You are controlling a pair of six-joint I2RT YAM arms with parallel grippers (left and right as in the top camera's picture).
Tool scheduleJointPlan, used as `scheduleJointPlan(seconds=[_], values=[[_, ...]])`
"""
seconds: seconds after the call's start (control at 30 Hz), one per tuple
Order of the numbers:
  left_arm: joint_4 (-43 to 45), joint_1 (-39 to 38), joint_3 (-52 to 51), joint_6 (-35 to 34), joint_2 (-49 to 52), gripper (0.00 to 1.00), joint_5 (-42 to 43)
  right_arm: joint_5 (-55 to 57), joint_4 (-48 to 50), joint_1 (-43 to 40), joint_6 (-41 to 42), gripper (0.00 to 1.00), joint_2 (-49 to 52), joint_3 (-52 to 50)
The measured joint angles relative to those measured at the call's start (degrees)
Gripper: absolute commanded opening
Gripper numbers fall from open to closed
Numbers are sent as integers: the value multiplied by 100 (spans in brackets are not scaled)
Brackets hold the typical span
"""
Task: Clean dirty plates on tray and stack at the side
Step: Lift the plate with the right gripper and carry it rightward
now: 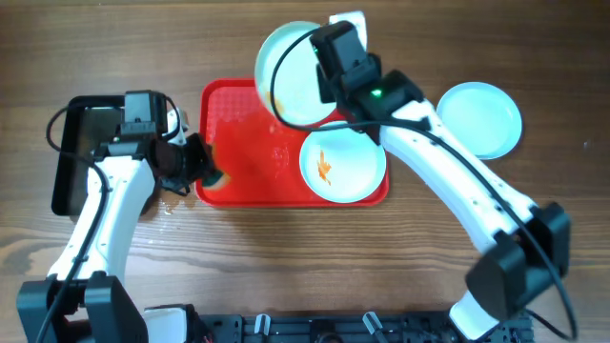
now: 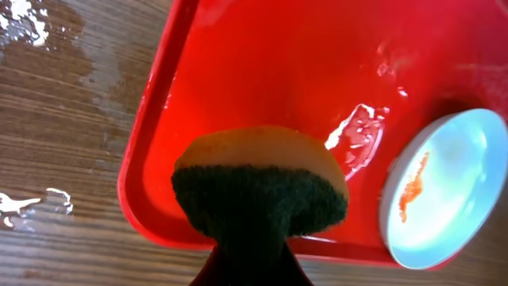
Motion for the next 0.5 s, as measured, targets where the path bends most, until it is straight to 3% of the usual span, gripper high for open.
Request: scheduleJointPlan(seconds=[0.2, 0.5], values=[[402, 0, -363, -11, 11, 4, -44, 1781, 28, 385, -1010, 4, -85, 20], [520, 0, -466, -90, 11, 4, -44, 3381, 892, 1185, -2109, 4, -66, 20]])
